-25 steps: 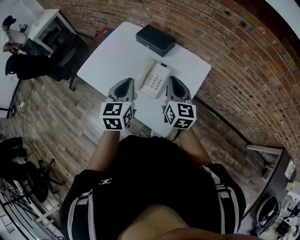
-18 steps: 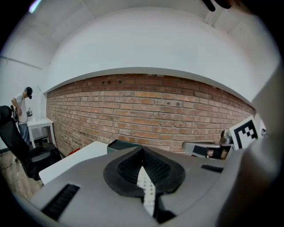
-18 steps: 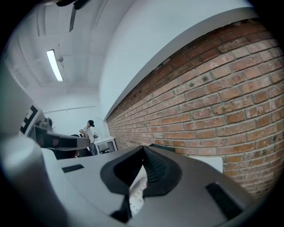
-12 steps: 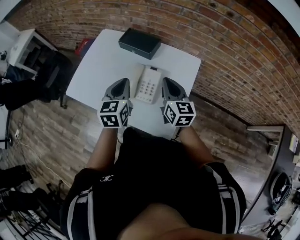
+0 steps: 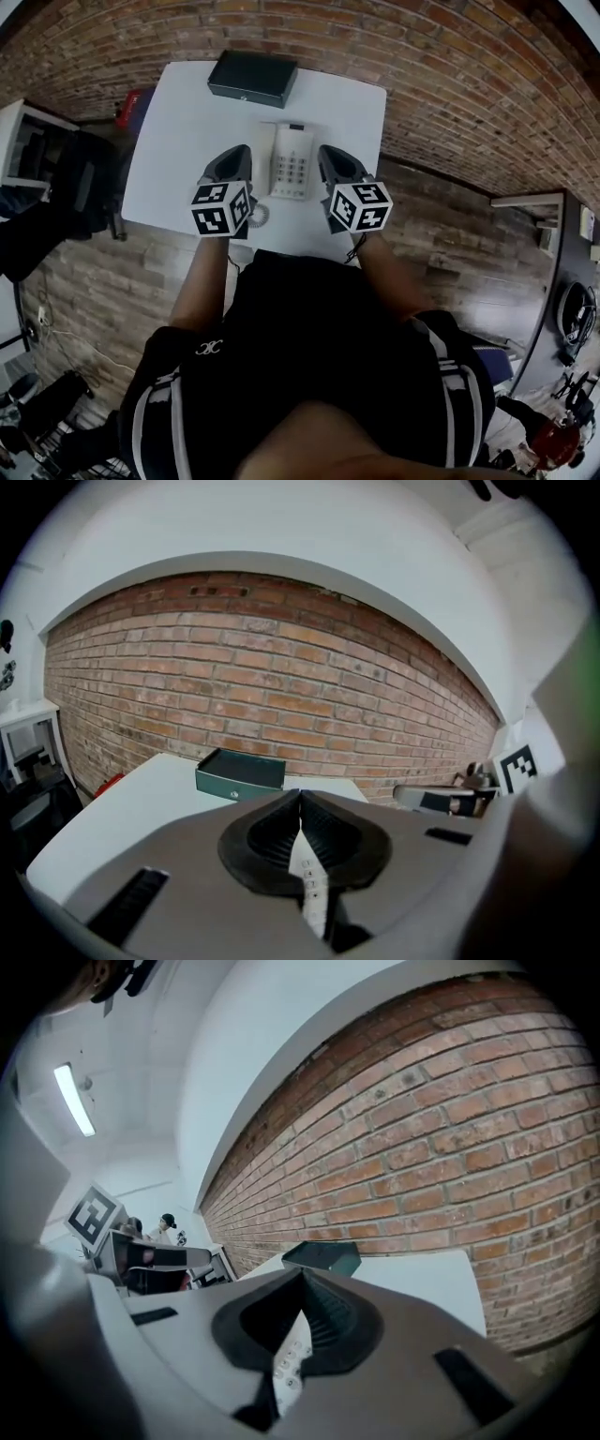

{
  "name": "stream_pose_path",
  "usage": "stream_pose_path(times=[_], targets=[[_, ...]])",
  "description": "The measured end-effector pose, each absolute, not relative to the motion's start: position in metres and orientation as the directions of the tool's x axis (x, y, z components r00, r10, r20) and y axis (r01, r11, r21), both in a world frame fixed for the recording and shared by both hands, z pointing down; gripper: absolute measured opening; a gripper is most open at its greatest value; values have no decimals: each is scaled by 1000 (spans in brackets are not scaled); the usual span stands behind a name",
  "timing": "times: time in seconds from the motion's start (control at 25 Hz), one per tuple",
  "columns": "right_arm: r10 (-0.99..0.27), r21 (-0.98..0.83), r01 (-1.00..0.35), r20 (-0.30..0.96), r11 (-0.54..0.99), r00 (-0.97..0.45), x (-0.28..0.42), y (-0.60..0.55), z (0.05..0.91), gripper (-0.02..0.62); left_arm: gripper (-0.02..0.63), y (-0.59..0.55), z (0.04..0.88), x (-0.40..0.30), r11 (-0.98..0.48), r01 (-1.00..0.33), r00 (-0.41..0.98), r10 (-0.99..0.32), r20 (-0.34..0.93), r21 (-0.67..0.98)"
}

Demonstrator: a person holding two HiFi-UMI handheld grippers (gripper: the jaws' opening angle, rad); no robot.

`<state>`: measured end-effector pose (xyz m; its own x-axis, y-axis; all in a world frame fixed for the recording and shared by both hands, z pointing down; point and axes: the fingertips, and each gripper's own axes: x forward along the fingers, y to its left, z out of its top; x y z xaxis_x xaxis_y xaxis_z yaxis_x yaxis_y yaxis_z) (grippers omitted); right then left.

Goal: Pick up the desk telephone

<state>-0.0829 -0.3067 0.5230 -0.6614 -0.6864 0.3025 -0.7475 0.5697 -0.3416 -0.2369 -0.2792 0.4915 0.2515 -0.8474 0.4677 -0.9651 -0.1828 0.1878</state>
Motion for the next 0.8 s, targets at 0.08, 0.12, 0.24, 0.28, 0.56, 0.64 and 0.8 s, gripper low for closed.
stream_pose_path(times=[0.08,0.12,0.24,0.28,0.56,0.64,0.8], targets=[[-684,-362,-754,324,548,-653,-84,-311,534,-3,3,-285,503,-240,-206,-957,282,-829,484,204],[-679,-380,-752,332,538,-654,-84,-314,539,-3,3,-288,507,-241,-221,-952,300,-819,489,213],[-667,-424,-743,345,517,-661,-87,-318,554,-3,3,-293,518,-241,-266,-931,359,-794,491,251],[-665,-430,-743,347,513,-661,-87,-320,559,-3,3,-295,521,-242,-276,-925,374,-789,488,262],[-637,-527,-738,407,421,-655,-86,-332,606,2,120,-306,563,-243,-337,-870,489,-685,540,360],[-621,-562,-727,421,394,-662,-85,-333,616,17,138,-308,573,-242,-338,-855,513,-665,542,393],[-586,-594,-716,451,366,-673,-86,-338,628,110,220,-315,597,-242,-304,-815,562,-619,549,493]])
